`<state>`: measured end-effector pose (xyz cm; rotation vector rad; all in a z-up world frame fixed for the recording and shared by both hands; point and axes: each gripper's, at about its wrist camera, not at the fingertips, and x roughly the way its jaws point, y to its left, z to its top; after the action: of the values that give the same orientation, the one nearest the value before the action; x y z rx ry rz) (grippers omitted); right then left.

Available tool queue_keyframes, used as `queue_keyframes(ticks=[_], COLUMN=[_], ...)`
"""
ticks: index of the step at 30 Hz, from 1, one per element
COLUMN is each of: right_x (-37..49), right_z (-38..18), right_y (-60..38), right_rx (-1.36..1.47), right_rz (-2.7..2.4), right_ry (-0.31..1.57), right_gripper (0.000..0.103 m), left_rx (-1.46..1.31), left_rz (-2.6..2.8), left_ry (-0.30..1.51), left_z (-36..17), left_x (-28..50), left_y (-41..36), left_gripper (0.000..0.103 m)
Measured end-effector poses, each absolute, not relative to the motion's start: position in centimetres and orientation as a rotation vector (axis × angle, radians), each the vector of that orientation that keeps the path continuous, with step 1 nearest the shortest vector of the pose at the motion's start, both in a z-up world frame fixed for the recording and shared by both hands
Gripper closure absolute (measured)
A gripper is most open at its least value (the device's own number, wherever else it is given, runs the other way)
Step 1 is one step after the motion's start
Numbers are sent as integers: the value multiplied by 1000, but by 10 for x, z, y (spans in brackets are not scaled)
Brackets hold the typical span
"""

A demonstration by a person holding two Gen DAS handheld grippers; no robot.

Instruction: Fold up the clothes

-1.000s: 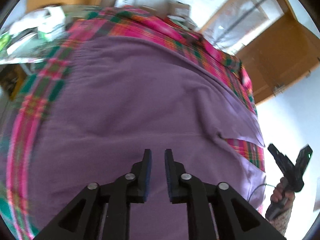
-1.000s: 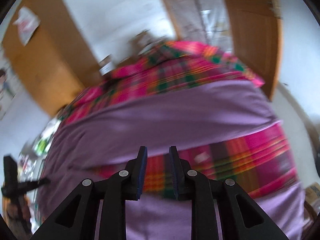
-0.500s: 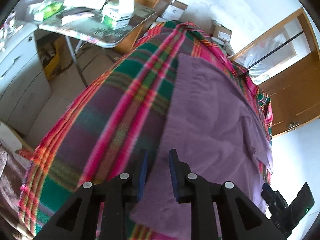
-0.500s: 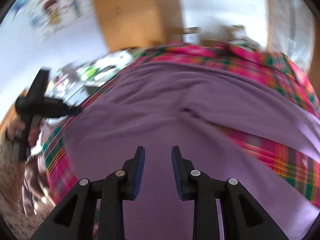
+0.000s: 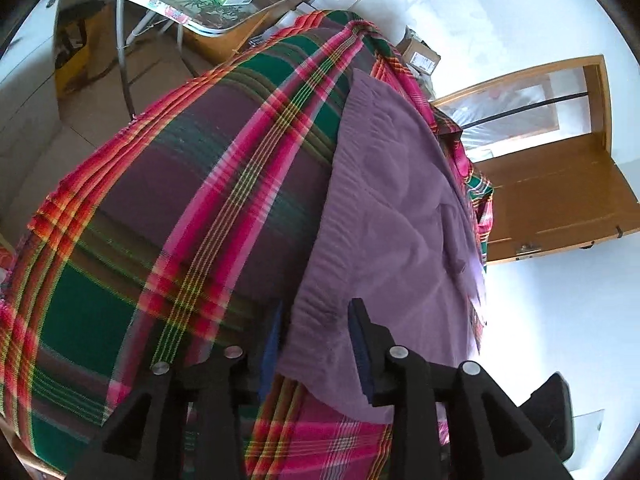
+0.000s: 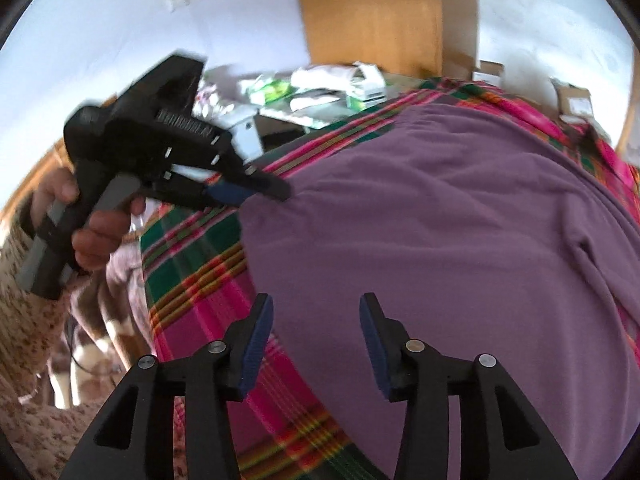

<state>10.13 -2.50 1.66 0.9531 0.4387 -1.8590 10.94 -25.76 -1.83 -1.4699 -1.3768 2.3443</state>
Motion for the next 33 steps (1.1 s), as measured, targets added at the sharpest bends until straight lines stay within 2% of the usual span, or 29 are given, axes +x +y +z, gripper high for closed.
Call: queue_keyframes(ticks=[1, 2, 3, 4, 6, 11, 17, 19, 21, 23, 33], right_x=[104, 105, 106, 107, 109, 112, 104, 102, 103, 105, 118], right_z=[13, 10, 7, 4, 1, -5, -8, -7, -4, -1, 26], right_y=[-31, -35, -40, -43, -46, -54, -57, -59, -62, -64, -81], right_rx=[955, 957, 960, 961, 963, 933, 955, 960, 951, 943, 890], right_rz=[-1854, -1855, -1856, -1860, -1878, -1976, -2038, -2066, -2070, -2075, -2014], right_ry=[459, 473, 486, 498, 515, 578, 534, 535, 537, 539, 472], right_gripper=[56, 56, 56, 56, 56, 56, 57, 68, 94, 98, 98], left_rx=[-1457, -1443, -1423, -1403, -1349, -1258, -1258, -1255, -1249, -1242, -1255], left_rz=[2334, 2324, 2313, 2302, 2296, 2306, 2276, 2266, 2259, 2257, 2335], left_ry=[-1395, -1412, -1422, -1433, -1455, -1485, -1514, -1523, -1530, -1525, -1523], left_z=[-19, -19, -19, -19, -17, -7, -17, -20, -22, -21, -16], left_x=[109, 109, 109, 109, 110, 110, 116, 117, 118, 118, 128], left_y=[-258, -258, -258, -258, -260, -271, -277, -280, -282, -284, -303], left_gripper=[70, 75, 87, 92, 97, 98, 98, 98, 98, 98, 99])
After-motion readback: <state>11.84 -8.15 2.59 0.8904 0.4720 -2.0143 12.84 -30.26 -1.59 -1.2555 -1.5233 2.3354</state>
